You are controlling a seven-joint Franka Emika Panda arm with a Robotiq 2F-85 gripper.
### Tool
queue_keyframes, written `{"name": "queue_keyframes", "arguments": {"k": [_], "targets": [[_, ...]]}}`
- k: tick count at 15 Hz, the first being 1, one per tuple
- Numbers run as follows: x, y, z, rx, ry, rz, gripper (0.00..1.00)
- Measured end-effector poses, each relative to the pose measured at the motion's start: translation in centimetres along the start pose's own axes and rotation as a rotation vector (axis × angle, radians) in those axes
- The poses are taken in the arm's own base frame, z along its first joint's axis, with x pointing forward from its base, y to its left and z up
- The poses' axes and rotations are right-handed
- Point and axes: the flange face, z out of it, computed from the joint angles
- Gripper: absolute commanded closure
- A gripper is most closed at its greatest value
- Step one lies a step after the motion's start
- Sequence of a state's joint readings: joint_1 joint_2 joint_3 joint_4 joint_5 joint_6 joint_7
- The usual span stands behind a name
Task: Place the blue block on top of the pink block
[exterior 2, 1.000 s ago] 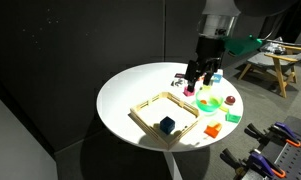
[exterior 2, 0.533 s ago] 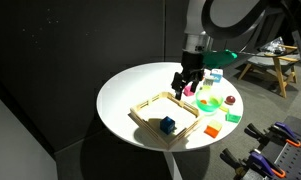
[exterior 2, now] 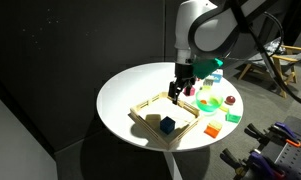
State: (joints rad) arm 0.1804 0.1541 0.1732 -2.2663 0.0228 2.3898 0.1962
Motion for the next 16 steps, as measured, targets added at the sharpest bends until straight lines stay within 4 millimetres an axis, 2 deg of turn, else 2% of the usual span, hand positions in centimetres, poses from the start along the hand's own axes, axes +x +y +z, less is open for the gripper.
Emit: {"name": "queue_keyframes", "arguments": {"k": [6, 16], "targets": [[1.1, -0.9, 2.5, -0.044, 0.004, -0.016, 0.0], [1.0, -0.9, 2.9, -0.045, -0.003, -0.017, 0.0]]}}
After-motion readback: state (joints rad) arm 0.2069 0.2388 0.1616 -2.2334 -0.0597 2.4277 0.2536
